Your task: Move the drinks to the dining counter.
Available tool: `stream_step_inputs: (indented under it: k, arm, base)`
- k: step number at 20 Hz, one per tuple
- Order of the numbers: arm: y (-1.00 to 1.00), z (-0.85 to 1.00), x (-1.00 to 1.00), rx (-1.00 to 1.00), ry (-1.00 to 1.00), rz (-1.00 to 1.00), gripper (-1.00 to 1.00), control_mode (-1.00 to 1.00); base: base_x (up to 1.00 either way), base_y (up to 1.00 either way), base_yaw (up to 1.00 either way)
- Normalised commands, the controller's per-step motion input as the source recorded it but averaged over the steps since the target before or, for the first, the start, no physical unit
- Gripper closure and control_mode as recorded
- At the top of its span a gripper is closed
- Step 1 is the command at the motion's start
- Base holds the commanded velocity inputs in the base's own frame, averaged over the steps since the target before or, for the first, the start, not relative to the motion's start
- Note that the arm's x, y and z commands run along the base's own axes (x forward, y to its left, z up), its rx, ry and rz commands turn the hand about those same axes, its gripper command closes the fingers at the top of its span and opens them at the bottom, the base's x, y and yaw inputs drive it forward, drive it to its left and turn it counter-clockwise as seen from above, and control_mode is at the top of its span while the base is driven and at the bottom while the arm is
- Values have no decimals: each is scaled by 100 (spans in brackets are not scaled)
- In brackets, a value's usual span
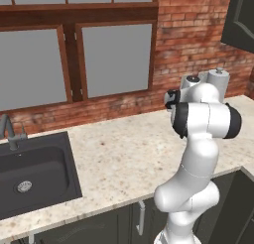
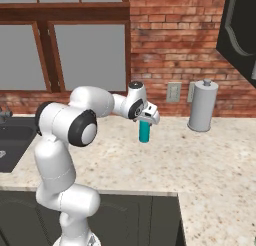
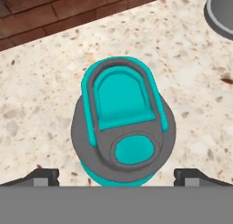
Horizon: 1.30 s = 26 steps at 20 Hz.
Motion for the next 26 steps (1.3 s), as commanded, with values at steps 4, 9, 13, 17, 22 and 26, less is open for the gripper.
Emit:
stream_step_inputs:
  k: [4, 9, 13, 17, 22, 26]
  arm:
    - [0, -3, 6, 0, 0, 0, -100, -100]
    - [0, -2, 5, 0, 0, 0, -100, -100]
    - [-1, -1, 4, 0, 0, 0, -100, -100]
    - [-4, -1, 2, 0, 0, 0, -100, -100]
    - [-8, -4, 9, 0, -1, 0, -100, -100]
    - [-4, -1, 4, 0, 0, 0, -100, -100]
  base:
    - [0, 0, 0]
    - [0, 0, 0]
    - [0, 0, 0]
    - [0, 0, 0]
    - [0, 0, 0]
    - [0, 0, 0]
